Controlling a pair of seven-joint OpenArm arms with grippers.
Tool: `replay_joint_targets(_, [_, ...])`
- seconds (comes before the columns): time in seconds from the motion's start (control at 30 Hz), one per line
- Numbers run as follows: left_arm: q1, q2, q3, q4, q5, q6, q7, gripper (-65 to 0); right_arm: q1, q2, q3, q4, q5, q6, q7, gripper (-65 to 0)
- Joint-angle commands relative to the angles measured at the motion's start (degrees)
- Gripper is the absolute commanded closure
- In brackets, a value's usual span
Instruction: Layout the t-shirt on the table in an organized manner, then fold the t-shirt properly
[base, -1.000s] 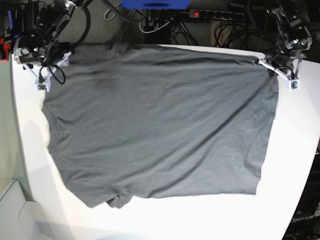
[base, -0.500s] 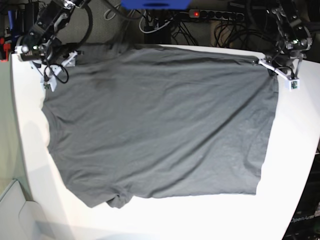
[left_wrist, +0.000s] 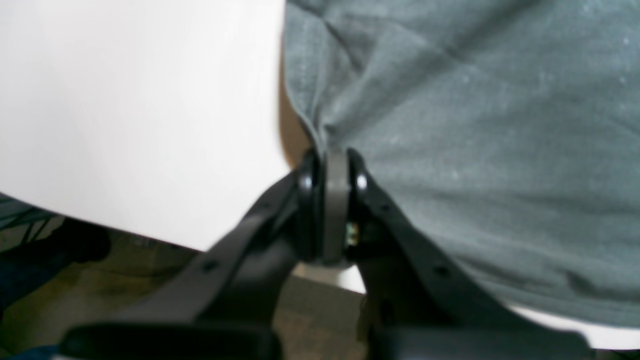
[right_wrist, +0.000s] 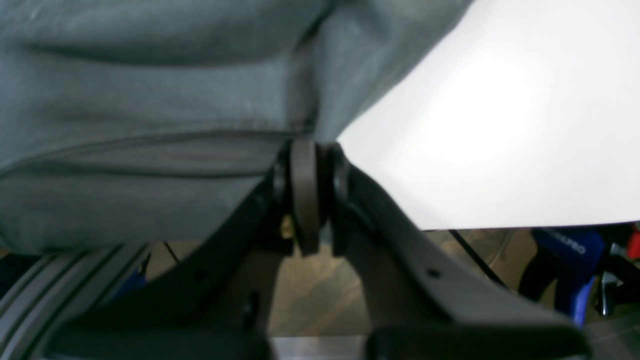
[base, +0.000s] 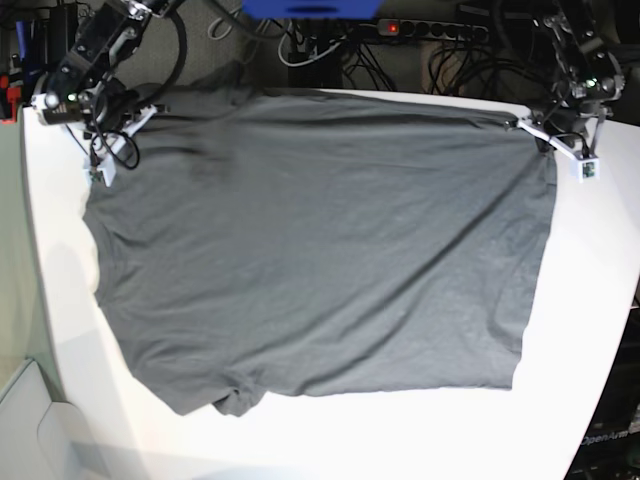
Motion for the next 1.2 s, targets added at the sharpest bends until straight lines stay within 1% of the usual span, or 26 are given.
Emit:
replay_joint_targets(0.0, [-0.20, -0.75, -0.45, 1.49, 0.15, 0.17, -0.54, -0.2, -0.08, -0.09, 0.02, 0.21, -0.57, -0.03, -1.39, 0.0])
replay_joint_targets(0.2, [0.16, -0.57, -0.53, 5.27, 0.15, 0.17, -0.37, -0.2, -0.34, -0.09, -0.06, 5.40, -0.40, -0.03, -1.39, 0.0])
replay_joint_targets(0.33, [-0.11, -0.66, -0.62, 7.12, 0.06, 0.17, 3.24, -0.2, -0.34, -0.09, -0.15, 7.51, 2.50, -0.03, -1.39, 0.0])
replay_joint_targets(0.4, [-0.11, -0.57, -0.62, 8.35, 0.06, 0.17, 3.94, -0.2, -0.43, -0.09, -0.15, 8.21, 2.85, -0.03, -1.39, 0.0])
replay_joint_targets(0.73, [0.24, -0.48, -0.62, 10.81, 0.06, 0.17, 4.20, -0.2, 0.36, -0.09, -2.26, 9.97, 2.94, -0.03, -1.21, 0.0])
replay_joint_targets(1.1, [-2.39, -0.57, -0.62, 10.28, 0.15, 0.17, 4.20, -0.2, 4.93, -0.02, -2.17, 9.97, 2.94, -0.03, -1.39, 0.0])
replay_joint_targets(1.17, [-2.39, -0.66, -0.62, 10.28, 0.15, 0.17, 4.20, -0.2, 5.64, 0.51, -2.17, 9.97, 2.94, -0.03, -1.39, 0.0])
